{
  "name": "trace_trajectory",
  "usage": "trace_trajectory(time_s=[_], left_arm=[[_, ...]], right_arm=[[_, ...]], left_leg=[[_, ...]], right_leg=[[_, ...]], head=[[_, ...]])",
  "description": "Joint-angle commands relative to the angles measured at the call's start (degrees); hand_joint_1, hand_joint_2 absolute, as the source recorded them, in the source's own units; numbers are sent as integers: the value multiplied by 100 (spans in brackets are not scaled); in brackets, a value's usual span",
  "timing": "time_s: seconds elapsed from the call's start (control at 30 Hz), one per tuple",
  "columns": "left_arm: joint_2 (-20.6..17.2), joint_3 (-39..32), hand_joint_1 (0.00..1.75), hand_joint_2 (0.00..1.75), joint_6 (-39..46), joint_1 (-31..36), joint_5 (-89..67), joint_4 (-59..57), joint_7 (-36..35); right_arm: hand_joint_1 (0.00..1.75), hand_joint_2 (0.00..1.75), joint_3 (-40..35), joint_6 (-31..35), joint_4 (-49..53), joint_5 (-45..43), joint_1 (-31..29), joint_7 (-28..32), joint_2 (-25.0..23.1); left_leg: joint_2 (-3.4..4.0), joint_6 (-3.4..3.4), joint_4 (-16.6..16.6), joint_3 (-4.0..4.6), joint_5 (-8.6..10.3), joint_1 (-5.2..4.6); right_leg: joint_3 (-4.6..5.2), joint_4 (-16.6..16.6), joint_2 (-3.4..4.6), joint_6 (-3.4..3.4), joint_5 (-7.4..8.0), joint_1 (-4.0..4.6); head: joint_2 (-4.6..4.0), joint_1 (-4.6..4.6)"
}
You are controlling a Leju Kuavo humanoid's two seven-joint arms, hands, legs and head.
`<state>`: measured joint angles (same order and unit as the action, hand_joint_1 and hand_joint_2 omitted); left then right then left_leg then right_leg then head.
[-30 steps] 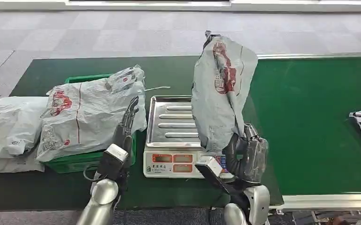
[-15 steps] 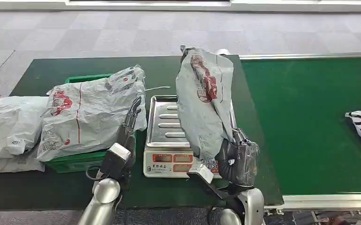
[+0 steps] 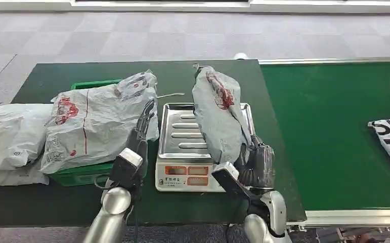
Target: Moved the parcel from conveyor to table for the left to box.
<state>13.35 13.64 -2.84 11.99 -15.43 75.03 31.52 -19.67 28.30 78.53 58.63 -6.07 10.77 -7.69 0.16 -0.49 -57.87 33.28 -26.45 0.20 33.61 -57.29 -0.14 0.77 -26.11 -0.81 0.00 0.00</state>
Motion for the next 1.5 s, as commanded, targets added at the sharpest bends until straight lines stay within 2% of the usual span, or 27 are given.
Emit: trace_trajectory(time_s=[0.03, 0.17, 0.63, 0.8, 1.07, 1.1, 1.27, 1.37, 1.43, 1.5], left_arm=[[-59, 349, 0, 0, -96, 368, 9, -322, -249], [-76, 344, 0, 0, -96, 339, 10, -307, -253], [-86, 328, 0, 0, -92, 250, 10, -293, -250], [-107, 392, 0, 0, -188, 403, 58, -589, -162], [-84, 491, 0, 0, -196, 433, 75, -651, -130], [-56, 490, 0, 0, -204, 422, 102, -664, -126], [44, 556, 0, 0, -171, 501, 114, -778, -112], [44, 495, 0, 0, -55, 340, 102, -491, -155], [37, 494, 0, 0, -54, 323, 99, -464, -162], [39, 461, 0, 0, -37, 273, 85, -396, -196]], right_arm=[[175, 175, 1458, -543, -2196, 1147, -680, -1153, 252], [175, 175, 1501, -575, -2244, 1144, -782, -1149, 258], [175, 175, 1700, -562, -2373, 1141, -829, -1117, 244], [175, 175, 1837, -457, -2241, 1088, -447, -977, 336], [175, 175, 1809, -620, -1493, 1286, -153, -964, 61], [175, 175, 1704, -491, -1586, 1129, -322, -580, -23], [175, 175, 805, -126, -2100, 1108, -966, -26, -524], [175, 175, 133, -131, -2376, 1130, -1270, -126, -795], [175, 175, 99, -122, -2383, 1140, -1279, -166, -814], [175, 175, -72, -164, -2376, 1028, -1299, -121, -731]], left_leg=[[-24, 3, 14, -16, 10, 5], [-4, 3, 11, -10, 5, -3], [-14, 3, 7, -8, 7, -2], [-38, 5, 17, -15, 14, 1], [-20, 3, 4, -6, 6, -4], [-22, 2, 8, -9, 8, -2], [18, 0, -1, 2, 2, -1], [63, -4, -2, 4, -1, 2], [87, -9, 4, 0, 0, 4], [81, -11, 13, -5, 7, 4]], right_leg=[[-29, 23, -24, -1, 4, 6], [-17, 12, -1, -1, 7, -2], [-17, 11, -11, 0, 4, -2], [-35, 25, -34, 1, 5, 2], [-15, 8, -15, 0, 2, -3], [-18, 12, -17, -2, 3, 0], [6, 0, 22, -1, 10, 0], [21, -8, 61, -7, 18, 4], [26, -9, 84, -17, 24, 6], [26, -6, 71, -24, 25, 6]], head=[[0, 0], [-2, 0], [-2, 0], [-2, 0], [0, 0], [0, 0], [-2, 0], [-2, 0], [-2, 0], [0, -2]])
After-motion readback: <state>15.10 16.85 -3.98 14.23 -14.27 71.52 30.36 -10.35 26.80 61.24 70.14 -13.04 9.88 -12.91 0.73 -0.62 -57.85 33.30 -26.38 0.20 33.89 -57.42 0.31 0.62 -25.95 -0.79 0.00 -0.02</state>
